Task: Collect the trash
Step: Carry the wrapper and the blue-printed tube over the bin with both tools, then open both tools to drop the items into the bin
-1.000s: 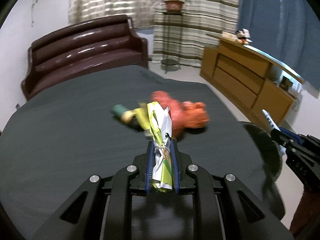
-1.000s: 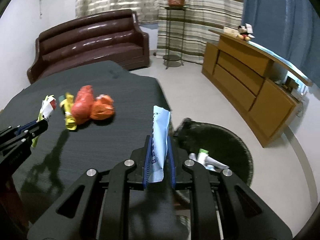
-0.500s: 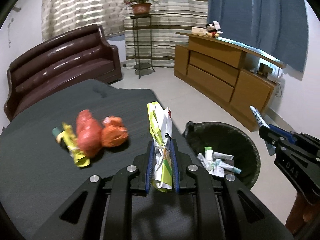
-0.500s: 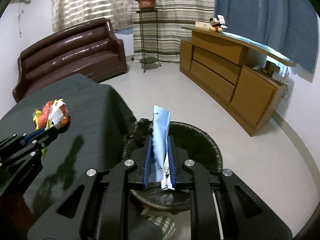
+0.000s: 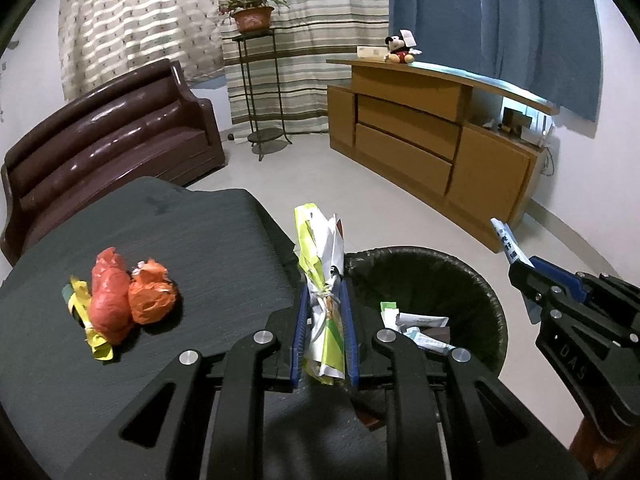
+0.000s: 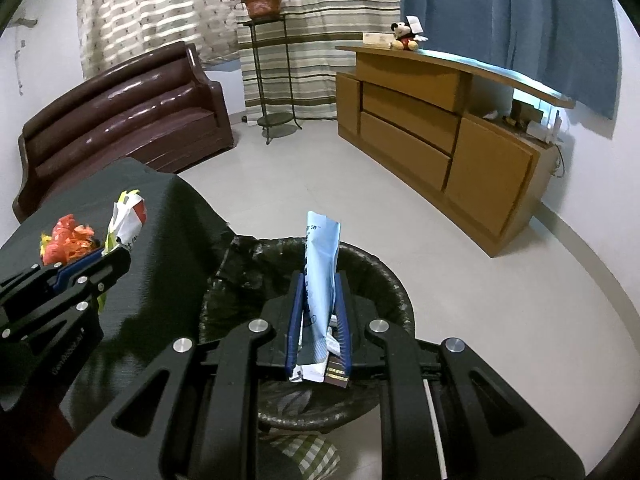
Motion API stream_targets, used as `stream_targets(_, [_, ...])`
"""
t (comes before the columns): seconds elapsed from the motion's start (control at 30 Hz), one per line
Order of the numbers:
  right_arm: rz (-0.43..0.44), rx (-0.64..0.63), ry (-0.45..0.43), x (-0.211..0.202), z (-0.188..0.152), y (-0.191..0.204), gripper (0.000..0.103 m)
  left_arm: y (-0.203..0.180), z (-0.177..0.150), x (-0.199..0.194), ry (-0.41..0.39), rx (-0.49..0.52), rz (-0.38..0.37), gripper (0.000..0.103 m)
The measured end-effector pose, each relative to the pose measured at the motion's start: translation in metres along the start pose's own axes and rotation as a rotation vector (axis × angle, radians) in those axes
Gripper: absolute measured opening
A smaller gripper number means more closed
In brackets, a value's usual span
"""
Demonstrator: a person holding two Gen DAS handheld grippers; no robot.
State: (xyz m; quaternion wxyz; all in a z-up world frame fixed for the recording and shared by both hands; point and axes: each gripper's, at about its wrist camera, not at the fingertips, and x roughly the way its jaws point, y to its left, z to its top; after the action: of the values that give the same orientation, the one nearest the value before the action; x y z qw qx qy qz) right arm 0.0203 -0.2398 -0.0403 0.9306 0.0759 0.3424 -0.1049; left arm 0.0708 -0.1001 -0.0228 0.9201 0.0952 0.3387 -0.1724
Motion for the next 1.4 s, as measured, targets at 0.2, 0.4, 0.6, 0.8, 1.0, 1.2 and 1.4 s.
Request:
stream_targets(0.2, [-0.006,0.017,0.001,0.007,0.0,-0.007,0.016,-0.009,0.002,0.009,0.019,0.013,-0.003,0.017])
stream_targets(0.4, [-0.013,0.034,0.009,0.015,0.001,-0.014,0.016,-0.017,0.006,0.015,0.027,0.028,-0.01,0.017])
stream_targets(0.6, [-0.023,0.042,0.016,0.021,-0.001,-0.016,0.016,-0.021,0.008,0.02,0.037,0.033,-0.014,0.017])
stream_targets(0.8, [-0.029,0.048,0.024,0.026,-0.003,-0.015,0.016,-0.022,0.009,0.025,0.052,0.036,-0.014,0.018])
stream_targets(1.0, [-0.033,0.056,0.031,0.029,-0.002,-0.017,0.017,-0.022,0.01,0.028,0.059,0.036,-0.014,0.018])
stream_targets(1.2, [-0.037,0.082,0.029,0.031,-0.001,-0.022,0.034,-0.021,0.01,0.031,0.061,0.024,-0.013,0.037])
stream_targets(1.4, [-0.039,0.088,0.026,0.03,-0.001,-0.023,0.035,-0.019,0.009,0.03,0.061,0.019,-0.012,0.043])
